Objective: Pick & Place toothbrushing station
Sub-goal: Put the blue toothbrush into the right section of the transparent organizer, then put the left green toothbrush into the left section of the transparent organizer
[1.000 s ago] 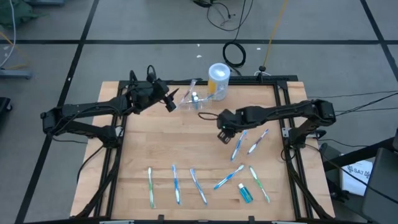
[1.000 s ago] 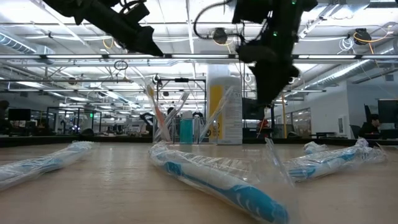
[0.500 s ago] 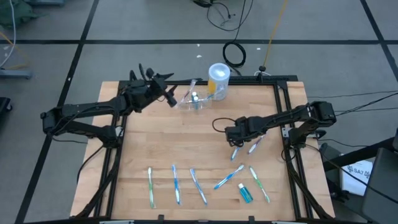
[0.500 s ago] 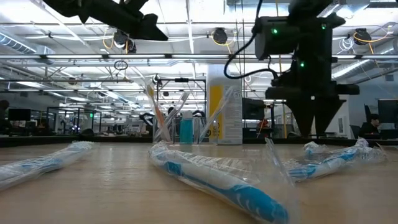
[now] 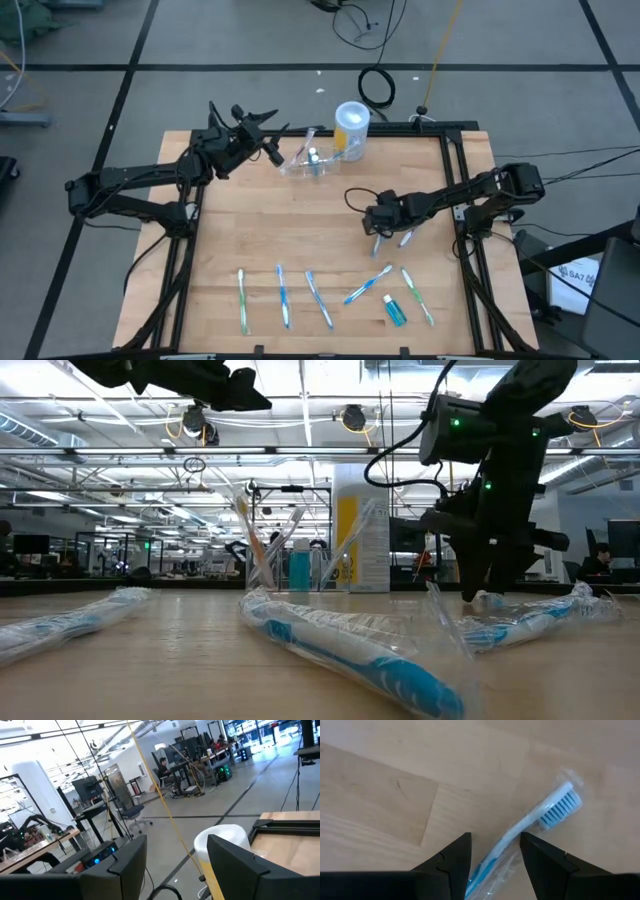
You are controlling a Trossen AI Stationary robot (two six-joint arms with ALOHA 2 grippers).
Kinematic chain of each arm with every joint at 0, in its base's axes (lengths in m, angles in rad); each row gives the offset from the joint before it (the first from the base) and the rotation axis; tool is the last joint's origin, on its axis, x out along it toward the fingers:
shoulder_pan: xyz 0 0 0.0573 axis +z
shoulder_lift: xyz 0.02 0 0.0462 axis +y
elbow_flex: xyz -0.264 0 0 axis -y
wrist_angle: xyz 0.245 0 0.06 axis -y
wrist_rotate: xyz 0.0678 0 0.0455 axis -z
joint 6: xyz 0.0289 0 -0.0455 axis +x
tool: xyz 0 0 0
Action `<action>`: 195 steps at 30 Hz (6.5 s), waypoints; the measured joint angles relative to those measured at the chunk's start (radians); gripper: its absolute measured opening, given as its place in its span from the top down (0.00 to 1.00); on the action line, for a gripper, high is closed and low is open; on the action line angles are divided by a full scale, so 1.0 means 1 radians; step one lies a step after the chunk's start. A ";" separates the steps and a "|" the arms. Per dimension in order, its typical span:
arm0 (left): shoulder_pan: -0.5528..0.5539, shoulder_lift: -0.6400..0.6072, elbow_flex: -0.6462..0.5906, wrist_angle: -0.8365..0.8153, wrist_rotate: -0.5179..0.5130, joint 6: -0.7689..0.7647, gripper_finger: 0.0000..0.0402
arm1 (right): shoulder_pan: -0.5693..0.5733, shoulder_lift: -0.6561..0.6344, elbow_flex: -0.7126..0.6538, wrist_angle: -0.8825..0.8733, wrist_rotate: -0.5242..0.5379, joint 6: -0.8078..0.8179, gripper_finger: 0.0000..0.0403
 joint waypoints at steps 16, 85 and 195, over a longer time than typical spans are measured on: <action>0.000 0.000 0.000 -0.055 0.001 -0.034 0.47 | -0.065 0.007 -0.005 0.204 0.034 -0.377 0.88; -0.163 0.000 0.000 -0.393 -0.002 -0.154 0.47 | -0.316 0.487 0.215 1.787 0.232 -1.487 0.93; -0.279 -0.001 0.001 -0.912 0.630 -0.745 0.47 | -0.340 -0.469 -0.260 0.243 0.179 -0.492 0.58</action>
